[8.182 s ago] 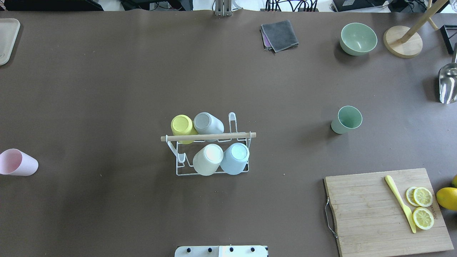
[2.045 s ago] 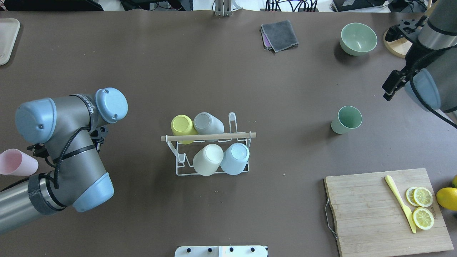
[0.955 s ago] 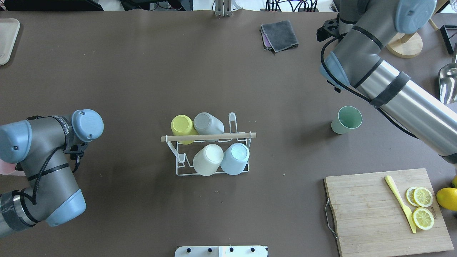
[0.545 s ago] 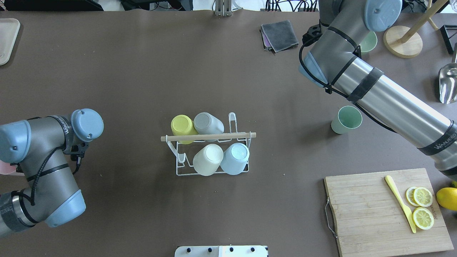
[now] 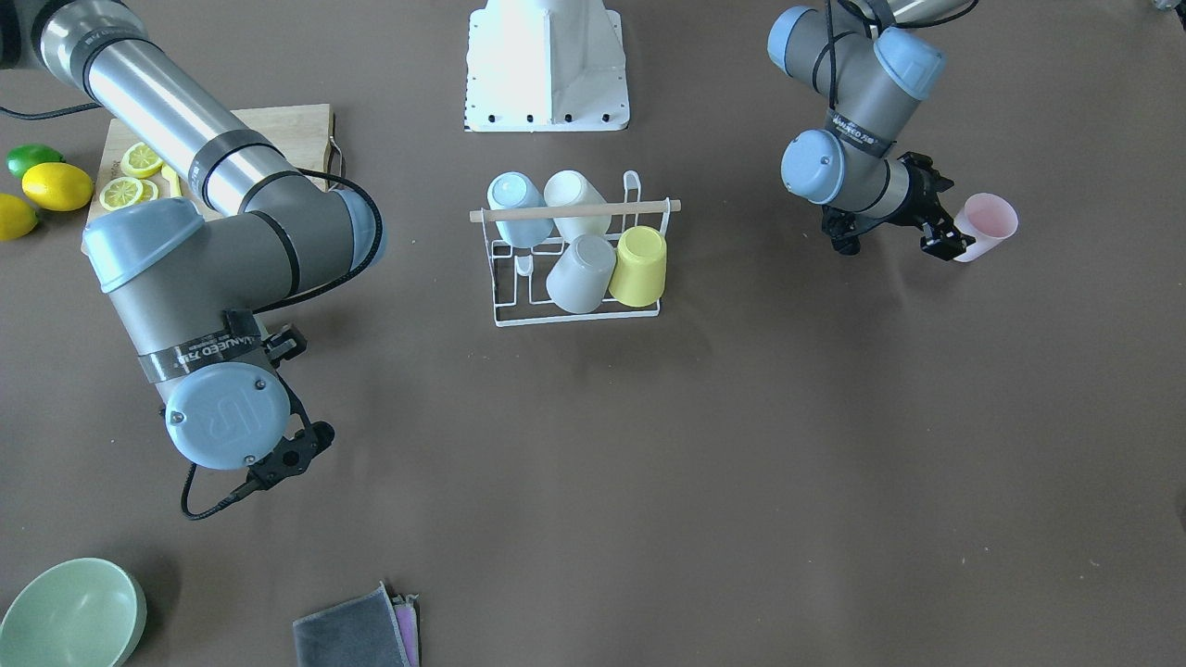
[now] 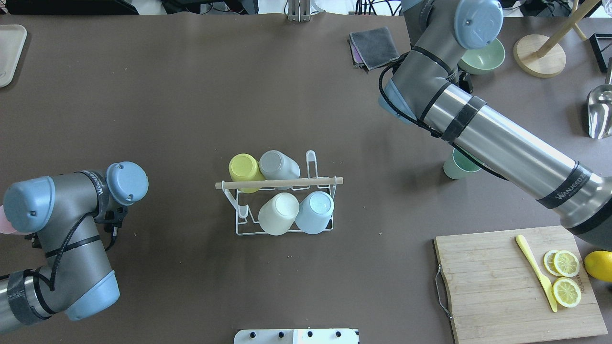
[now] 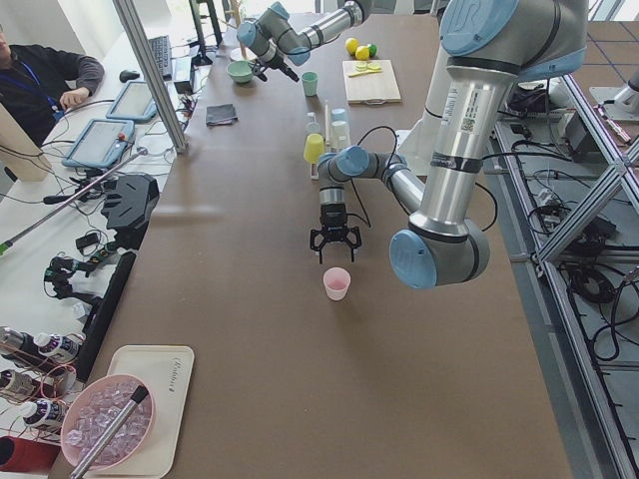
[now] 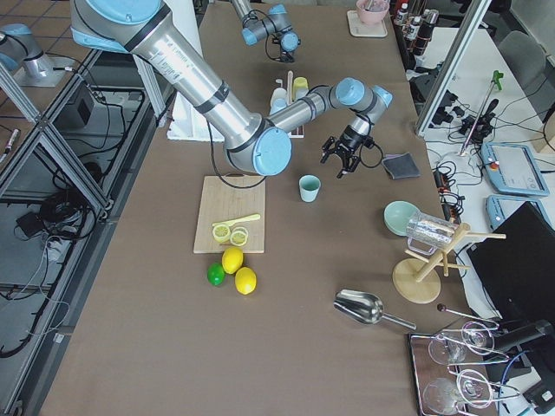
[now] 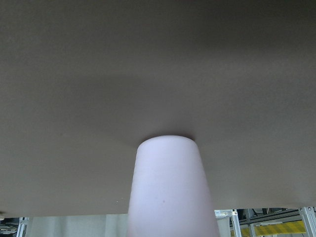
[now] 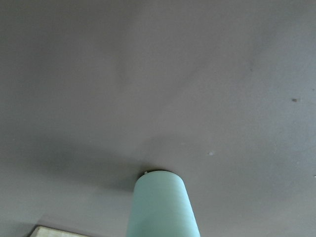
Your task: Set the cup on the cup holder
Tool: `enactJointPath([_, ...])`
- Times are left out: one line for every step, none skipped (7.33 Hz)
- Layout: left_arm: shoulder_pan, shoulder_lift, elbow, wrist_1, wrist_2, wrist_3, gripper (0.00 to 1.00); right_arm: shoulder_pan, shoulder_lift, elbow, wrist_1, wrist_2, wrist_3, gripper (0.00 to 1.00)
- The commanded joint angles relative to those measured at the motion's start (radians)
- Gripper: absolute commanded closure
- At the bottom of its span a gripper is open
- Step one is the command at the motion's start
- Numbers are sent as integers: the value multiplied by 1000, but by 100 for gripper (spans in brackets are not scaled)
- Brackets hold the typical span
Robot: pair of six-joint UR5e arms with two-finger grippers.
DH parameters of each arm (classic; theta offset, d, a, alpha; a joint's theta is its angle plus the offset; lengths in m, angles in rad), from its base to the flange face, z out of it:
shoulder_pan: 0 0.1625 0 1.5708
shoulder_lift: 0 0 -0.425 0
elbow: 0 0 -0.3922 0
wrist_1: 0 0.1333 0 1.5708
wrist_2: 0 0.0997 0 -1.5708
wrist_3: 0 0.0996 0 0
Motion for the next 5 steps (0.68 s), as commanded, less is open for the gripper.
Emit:
enactJointPath([31, -1, 35, -3, -2, -38, 1, -47, 11, -25, -34, -52, -3, 0])
enactJointPath([34, 2, 37, -5, 0, -38, 1, -53, 13, -55, -32, -55, -18, 0])
enactJointPath([34, 5, 38, -6, 3, -38, 1, -61, 28, -100, -32, -73, -59, 0])
enactJointPath([34, 8, 49, -16, 4, -36, 2, -82, 57, -136, -34, -107, -79, 0])
enactJointPath([34, 8, 69, -41, 7, -36, 2, -84, 57, -149, -32, -125, -114, 0])
